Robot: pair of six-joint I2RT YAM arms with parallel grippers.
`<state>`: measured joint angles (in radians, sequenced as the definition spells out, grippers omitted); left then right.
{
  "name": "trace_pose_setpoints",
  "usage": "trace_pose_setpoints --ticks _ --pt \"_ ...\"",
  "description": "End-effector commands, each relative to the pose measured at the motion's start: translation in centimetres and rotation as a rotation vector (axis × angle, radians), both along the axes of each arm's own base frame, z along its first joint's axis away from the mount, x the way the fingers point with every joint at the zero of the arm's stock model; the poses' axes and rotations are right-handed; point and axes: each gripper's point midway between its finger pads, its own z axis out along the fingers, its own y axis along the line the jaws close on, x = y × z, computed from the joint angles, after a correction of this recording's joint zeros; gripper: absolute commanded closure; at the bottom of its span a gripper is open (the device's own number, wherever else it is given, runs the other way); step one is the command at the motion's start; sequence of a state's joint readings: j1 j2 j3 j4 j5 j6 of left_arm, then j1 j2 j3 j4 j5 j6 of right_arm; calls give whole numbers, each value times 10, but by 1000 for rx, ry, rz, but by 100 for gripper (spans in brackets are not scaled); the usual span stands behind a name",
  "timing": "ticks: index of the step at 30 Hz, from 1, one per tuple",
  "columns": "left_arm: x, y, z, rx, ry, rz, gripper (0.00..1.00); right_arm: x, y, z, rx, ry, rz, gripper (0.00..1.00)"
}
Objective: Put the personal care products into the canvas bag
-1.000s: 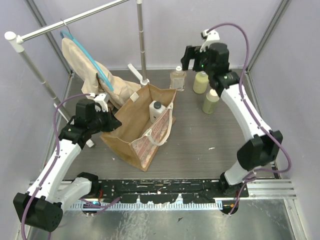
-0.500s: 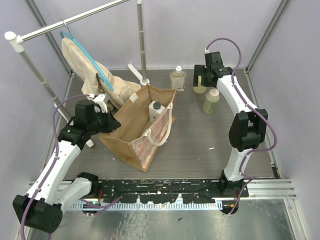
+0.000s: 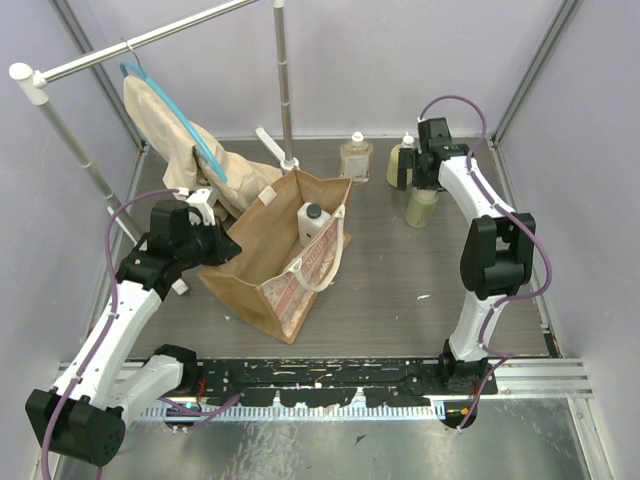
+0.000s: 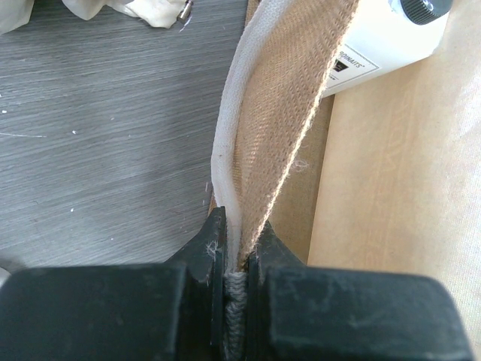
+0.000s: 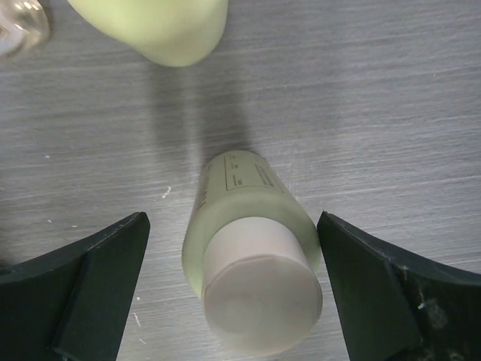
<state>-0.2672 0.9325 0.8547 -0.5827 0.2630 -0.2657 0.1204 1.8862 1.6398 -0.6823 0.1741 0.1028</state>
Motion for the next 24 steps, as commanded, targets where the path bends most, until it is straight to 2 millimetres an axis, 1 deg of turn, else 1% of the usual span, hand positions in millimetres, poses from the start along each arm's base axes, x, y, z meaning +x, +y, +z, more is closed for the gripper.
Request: trace_pose_setpoints --ticks 1,3,7,9,12,14,15,17,18,20,23,24 --pt "-11 1 -18 15 64 -12 100 -3 2 -14 -3 28 42 0" --pt "-11 2 -18 15 64 -10 100 -3 3 -21 -5 43 54 0" --pt "-12 1 -19 14 65 -11 100 -2 4 -23 -5 41 60 0" --pt "-12 1 -19 12 66 -10 100 -3 3 -25 -5 47 60 4" --pt "-12 1 -18 9 66 -12 100 -5 2 -27 -11 53 61 13" --pt "-12 0 -19 9 67 -12 100 -5 2 -27 -13 53 63 26" --pt "-12 0 -19 9 67 -13 100 -4 2 -26 -14 52 65 40" --pt "-12 0 -18 7 66 -13 100 -4 0 -25 -17 50 62 64" --pt "-12 0 -18 8 66 -14 100 -4 0 -24 -19 49 61 71" --pt "-12 1 -18 8 65 -12 100 -4 0 -21 -20 45 59 77" --pt "-12 0 -19 6 66 -15 100 -5 0 -10 -18 29 55 98" --pt "-12 0 -19 5 67 -14 100 -6 -1 -5 -15 21 53 99"
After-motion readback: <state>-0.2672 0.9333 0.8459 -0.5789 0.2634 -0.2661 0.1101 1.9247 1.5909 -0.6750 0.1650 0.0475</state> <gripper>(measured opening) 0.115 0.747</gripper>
